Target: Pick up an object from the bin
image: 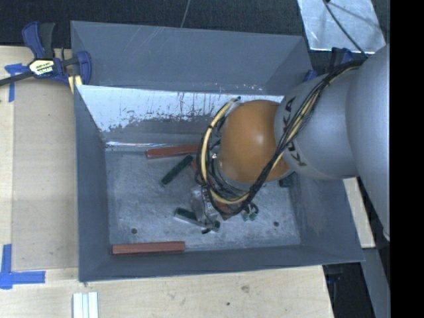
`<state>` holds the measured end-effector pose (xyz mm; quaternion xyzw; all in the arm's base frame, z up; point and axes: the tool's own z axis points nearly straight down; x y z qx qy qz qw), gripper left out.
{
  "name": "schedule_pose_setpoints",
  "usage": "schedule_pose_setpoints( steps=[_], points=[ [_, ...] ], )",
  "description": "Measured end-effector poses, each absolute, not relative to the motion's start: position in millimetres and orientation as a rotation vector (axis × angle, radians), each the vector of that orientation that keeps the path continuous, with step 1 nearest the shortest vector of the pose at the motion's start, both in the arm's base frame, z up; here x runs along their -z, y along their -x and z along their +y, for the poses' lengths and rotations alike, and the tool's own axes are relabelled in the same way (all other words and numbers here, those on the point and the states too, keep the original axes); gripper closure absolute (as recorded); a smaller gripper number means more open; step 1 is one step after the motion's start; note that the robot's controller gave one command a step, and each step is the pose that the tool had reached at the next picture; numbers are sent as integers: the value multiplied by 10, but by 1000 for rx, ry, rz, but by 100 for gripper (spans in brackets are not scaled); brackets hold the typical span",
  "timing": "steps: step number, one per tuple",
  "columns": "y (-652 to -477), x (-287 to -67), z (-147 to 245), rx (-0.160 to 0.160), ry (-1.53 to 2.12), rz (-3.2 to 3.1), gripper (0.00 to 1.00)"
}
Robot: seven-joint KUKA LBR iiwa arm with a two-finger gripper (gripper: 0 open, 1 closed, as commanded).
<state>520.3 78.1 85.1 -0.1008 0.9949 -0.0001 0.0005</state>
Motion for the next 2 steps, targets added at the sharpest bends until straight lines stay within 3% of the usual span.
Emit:
schedule_pose_setpoints(
  steps=[1,2],
  points=[
    [-5203,-851,781,0,316,3125,100],
    [-5598,-1689,597,0,197,3126,0]
  ],
)
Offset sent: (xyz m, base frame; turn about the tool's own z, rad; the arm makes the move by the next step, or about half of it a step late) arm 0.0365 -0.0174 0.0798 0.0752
